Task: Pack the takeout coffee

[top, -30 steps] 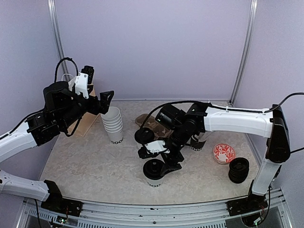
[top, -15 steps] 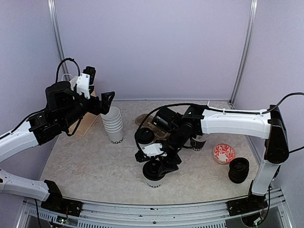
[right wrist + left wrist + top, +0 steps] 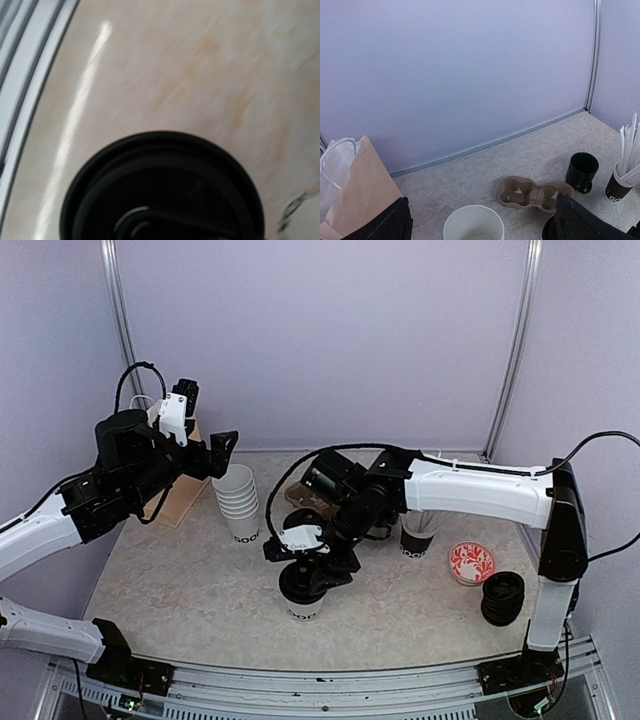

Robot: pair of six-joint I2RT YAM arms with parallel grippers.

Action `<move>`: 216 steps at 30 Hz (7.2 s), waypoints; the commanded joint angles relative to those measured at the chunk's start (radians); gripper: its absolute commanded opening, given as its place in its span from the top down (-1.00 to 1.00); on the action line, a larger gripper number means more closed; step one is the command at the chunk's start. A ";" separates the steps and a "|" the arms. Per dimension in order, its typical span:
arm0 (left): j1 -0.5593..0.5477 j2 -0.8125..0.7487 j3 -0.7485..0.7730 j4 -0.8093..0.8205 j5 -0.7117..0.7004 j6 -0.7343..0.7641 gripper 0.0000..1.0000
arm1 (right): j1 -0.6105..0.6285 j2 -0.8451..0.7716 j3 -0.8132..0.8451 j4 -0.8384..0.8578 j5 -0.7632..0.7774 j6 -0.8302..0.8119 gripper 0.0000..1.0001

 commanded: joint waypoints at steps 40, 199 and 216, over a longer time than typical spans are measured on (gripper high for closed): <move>0.309 -0.086 0.001 0.057 0.292 -0.136 -0.86 | 0.034 0.436 0.732 0.053 0.041 0.246 -0.85; -0.402 0.080 0.180 -0.458 0.305 -0.098 -0.84 | -0.235 -0.267 -0.173 0.135 -0.447 0.024 -0.38; -0.401 0.114 0.176 -0.393 0.363 -0.089 -0.75 | -0.228 -0.248 -0.167 0.137 -0.445 0.028 -0.39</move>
